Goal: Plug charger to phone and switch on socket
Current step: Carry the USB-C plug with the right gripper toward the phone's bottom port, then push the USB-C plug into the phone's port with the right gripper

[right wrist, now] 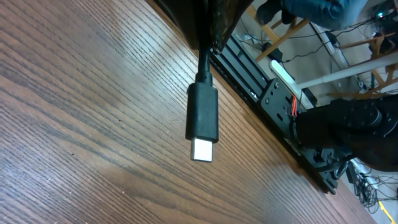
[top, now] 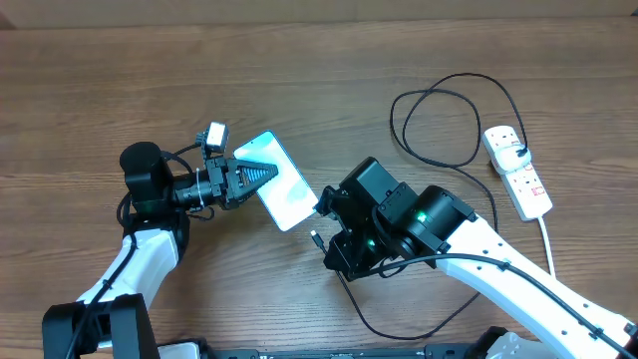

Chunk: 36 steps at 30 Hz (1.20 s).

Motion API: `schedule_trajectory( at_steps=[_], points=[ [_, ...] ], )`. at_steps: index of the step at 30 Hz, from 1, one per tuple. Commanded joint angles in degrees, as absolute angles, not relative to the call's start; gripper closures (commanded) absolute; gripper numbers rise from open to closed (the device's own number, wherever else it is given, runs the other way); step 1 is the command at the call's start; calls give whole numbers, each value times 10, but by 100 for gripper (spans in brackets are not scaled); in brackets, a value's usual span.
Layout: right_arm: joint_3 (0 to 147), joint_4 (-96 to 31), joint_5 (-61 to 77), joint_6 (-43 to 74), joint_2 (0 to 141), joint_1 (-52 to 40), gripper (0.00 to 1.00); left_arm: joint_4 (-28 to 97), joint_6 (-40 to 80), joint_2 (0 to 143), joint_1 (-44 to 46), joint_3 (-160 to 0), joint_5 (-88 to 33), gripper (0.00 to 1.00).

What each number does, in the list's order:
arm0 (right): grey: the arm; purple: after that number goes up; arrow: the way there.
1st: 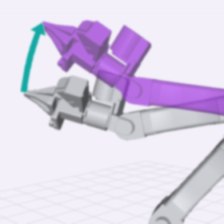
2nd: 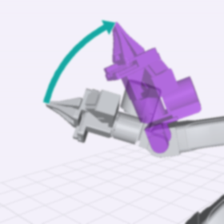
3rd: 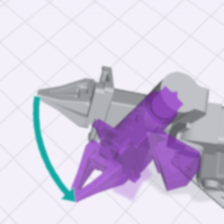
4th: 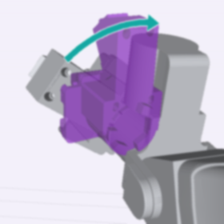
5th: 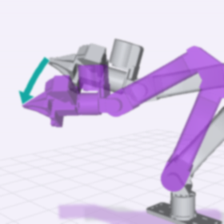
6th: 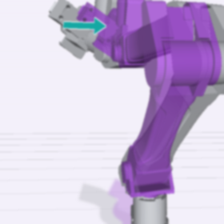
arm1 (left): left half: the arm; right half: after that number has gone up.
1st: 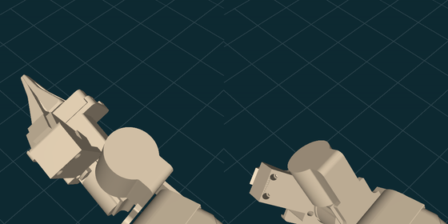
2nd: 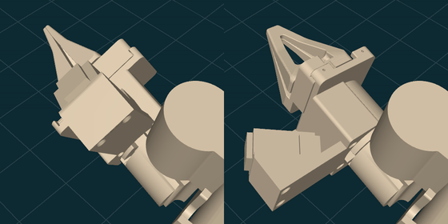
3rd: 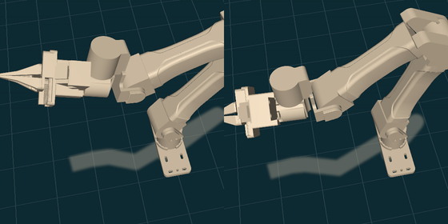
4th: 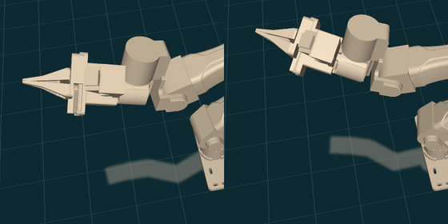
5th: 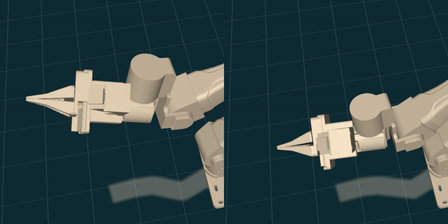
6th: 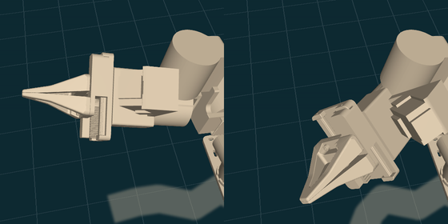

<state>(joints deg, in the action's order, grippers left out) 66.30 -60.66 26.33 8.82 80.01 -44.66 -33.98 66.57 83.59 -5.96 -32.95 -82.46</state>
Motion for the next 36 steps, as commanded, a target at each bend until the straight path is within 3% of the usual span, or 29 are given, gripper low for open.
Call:
schedule_trajectory(
  at_steps=[1, 36],
  points=[
    [669, -603, 255, 85, 788, -449, 96, -345, 636, 836, -54, -346, -845, 96],
    [680, -555, 271, 57, 781, -449, 96, -345, 625, 836, -47, -346, -843, 96]
  ],
)
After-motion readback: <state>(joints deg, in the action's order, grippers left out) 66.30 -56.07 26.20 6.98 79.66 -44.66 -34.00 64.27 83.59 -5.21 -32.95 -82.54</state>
